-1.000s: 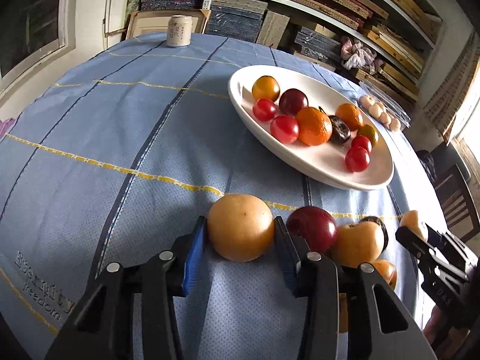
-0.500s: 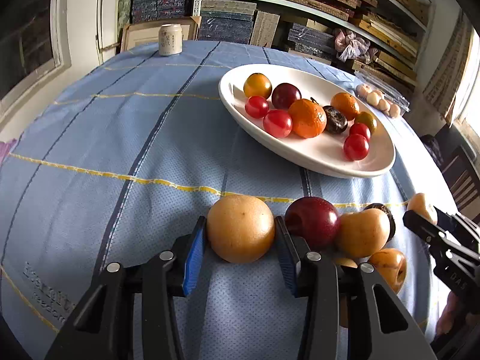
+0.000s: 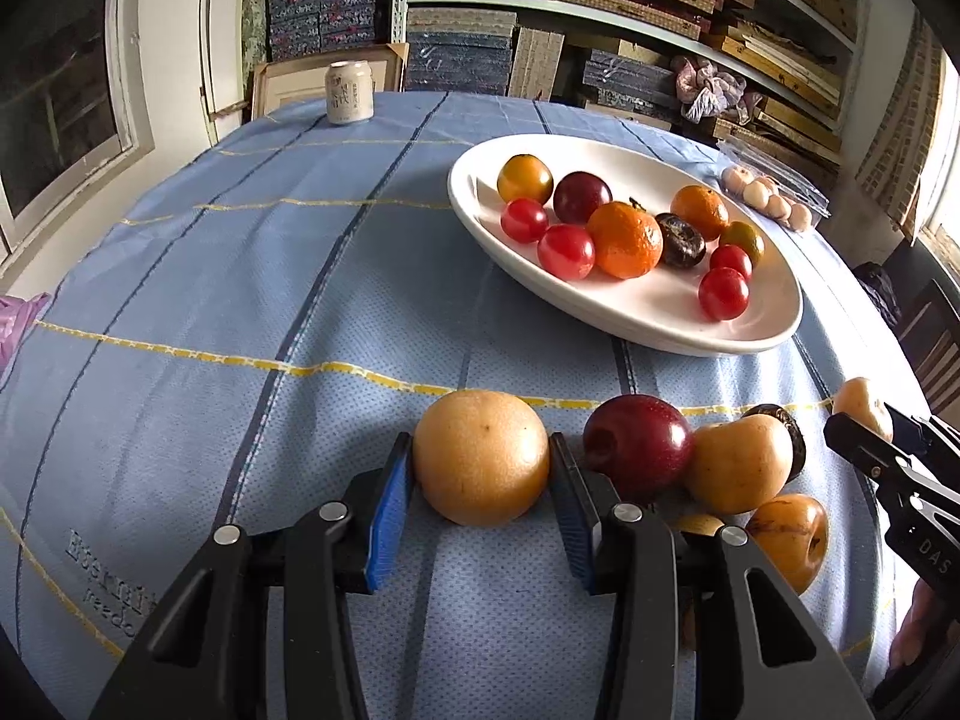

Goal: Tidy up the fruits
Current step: 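Carry the pear and citrus onto the white plate and open both grippers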

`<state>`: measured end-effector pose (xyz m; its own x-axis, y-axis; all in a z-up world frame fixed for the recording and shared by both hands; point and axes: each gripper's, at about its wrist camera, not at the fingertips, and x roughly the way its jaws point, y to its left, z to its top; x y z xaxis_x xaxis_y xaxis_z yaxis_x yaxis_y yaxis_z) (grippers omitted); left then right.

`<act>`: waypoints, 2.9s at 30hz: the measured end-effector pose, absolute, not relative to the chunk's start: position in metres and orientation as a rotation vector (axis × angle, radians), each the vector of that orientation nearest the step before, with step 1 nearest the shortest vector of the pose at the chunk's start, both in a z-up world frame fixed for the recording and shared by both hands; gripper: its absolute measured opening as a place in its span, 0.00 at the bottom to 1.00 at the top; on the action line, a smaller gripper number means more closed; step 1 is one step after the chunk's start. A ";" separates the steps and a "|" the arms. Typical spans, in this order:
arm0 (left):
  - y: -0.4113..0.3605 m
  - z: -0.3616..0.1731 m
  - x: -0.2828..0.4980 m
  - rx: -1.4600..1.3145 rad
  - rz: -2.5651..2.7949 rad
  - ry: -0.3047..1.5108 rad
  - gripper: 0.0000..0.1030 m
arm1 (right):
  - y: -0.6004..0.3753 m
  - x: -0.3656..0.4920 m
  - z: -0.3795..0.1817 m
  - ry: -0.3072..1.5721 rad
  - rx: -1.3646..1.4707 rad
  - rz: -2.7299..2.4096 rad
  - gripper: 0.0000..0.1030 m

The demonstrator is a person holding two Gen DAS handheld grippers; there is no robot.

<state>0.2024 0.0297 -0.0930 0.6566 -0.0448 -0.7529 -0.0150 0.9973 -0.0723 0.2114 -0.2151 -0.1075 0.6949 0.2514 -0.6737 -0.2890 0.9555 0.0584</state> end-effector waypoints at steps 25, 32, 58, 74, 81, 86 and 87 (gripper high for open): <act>0.032 -0.060 0.170 -0.066 -0.079 0.768 0.43 | -0.221 0.184 -0.083 0.688 -0.053 0.304 0.41; 0.025 -0.040 0.168 -0.054 -0.114 0.728 0.43 | -0.221 0.177 -0.067 0.657 -0.050 0.310 0.41; -0.017 -0.016 0.361 -0.089 -0.190 0.783 0.43 | -0.214 0.368 -0.032 0.708 -0.055 0.239 0.41; -0.024 -0.055 0.421 -0.101 -0.165 0.870 0.47 | -0.207 0.436 -0.077 0.793 -0.061 0.231 0.45; -0.012 -0.037 0.401 -0.140 -0.152 0.829 0.65 | -0.215 0.409 -0.062 0.744 -0.049 0.230 0.49; -0.001 -0.019 0.362 -0.161 -0.153 0.801 0.75 | -0.225 0.367 -0.046 0.719 -0.033 0.258 0.53; 0.000 -0.016 0.354 -0.161 -0.156 0.797 0.76 | -0.228 0.350 -0.043 0.718 -0.027 0.269 0.54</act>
<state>0.3536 0.0002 -0.0160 0.6888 -0.1991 -0.6971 0.0778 0.9763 -0.2020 0.3504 -0.2280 -0.0429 0.7203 0.2345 -0.6528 -0.2528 0.9651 0.0677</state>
